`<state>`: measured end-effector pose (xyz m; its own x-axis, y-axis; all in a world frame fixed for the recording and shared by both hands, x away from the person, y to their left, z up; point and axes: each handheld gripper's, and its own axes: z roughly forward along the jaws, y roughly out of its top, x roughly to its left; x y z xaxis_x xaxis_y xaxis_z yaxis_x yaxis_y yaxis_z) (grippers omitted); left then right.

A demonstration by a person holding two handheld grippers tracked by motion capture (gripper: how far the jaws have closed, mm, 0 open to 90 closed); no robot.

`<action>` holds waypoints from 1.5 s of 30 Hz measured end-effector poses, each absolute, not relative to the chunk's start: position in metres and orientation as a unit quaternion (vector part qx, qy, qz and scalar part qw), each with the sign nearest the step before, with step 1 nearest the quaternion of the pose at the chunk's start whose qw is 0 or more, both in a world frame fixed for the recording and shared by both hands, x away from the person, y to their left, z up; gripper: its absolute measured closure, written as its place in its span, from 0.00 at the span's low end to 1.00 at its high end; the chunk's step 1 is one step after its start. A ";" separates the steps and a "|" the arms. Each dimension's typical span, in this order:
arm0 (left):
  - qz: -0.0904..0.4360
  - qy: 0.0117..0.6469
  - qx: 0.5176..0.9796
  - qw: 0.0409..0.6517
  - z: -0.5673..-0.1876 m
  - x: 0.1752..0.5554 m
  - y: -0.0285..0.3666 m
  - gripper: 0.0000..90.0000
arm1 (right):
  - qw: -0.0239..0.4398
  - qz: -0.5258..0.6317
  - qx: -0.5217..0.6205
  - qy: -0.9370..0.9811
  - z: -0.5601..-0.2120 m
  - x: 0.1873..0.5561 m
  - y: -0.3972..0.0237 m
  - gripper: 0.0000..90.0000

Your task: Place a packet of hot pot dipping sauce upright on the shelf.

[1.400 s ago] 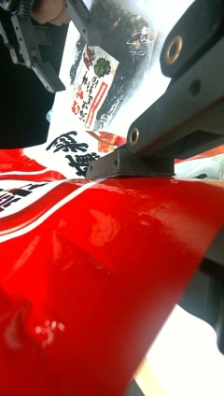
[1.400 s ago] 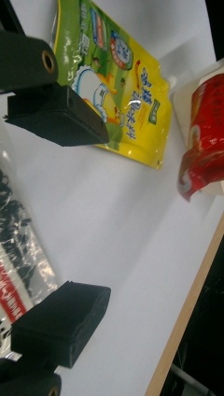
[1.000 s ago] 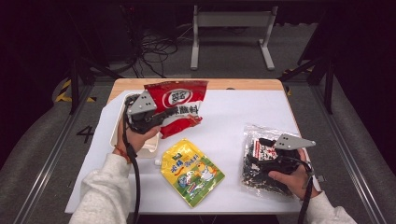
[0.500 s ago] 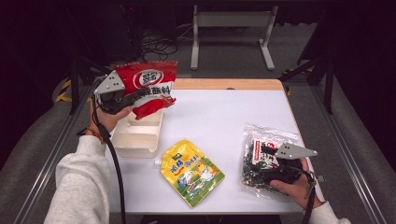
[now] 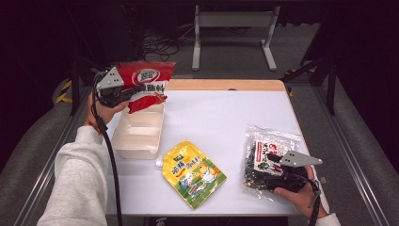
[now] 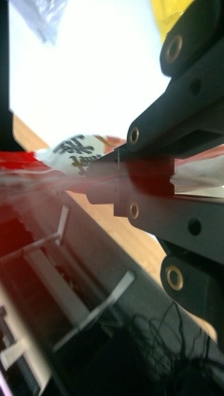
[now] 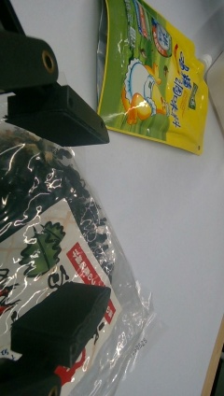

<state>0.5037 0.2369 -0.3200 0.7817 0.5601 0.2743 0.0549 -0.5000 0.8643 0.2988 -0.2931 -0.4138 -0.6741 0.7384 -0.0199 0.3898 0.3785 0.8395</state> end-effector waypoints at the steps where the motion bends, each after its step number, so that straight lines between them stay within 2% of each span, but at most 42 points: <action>1: 0.269 0.188 0.822 0.466 -0.323 0.506 0.237 0.98 | 0.202 0.432 0.351 0.806 -0.414 0.298 -0.293 0.24; 6: 0.235 0.197 0.811 0.498 -0.333 0.512 0.241 0.99 | 0.200 0.432 0.352 0.806 -0.414 0.294 -0.291 0.25; 10: 0.218 0.213 0.812 0.498 -0.348 0.515 0.242 0.99 | 0.197 0.428 0.347 0.811 -0.415 0.293 -0.289 0.25; 17: 0.212 0.247 0.786 0.525 -0.358 0.521 0.260 0.99 | 0.190 0.427 0.339 0.816 -0.416 0.296 -0.283 0.24; 25: 0.211 0.213 0.814 0.498 -0.353 0.536 0.250 0.99 | 0.189 0.430 0.336 0.816 -0.413 0.297 -0.282 0.24; 30: 0.201 0.205 0.809 0.512 -0.356 0.546 0.246 0.99 | 0.187 0.429 0.337 0.817 -0.414 0.297 -0.280 0.24; 39: 0.205 0.188 0.820 0.500 -0.355 0.558 0.254 0.99 | 0.179 0.431 0.338 0.817 -0.415 0.297 -0.274 0.24; 45: 0.190 0.208 0.814 0.508 -0.372 0.560 0.267 0.98 | 0.179 0.424 0.335 0.822 -0.416 0.297 -0.268 0.24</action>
<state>0.5605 0.2673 -0.3716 0.8415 0.5314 0.0975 0.1454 -0.3966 0.9064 0.2974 -0.2682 -0.4158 -0.7121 0.7020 -0.0100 0.3984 0.4158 0.8175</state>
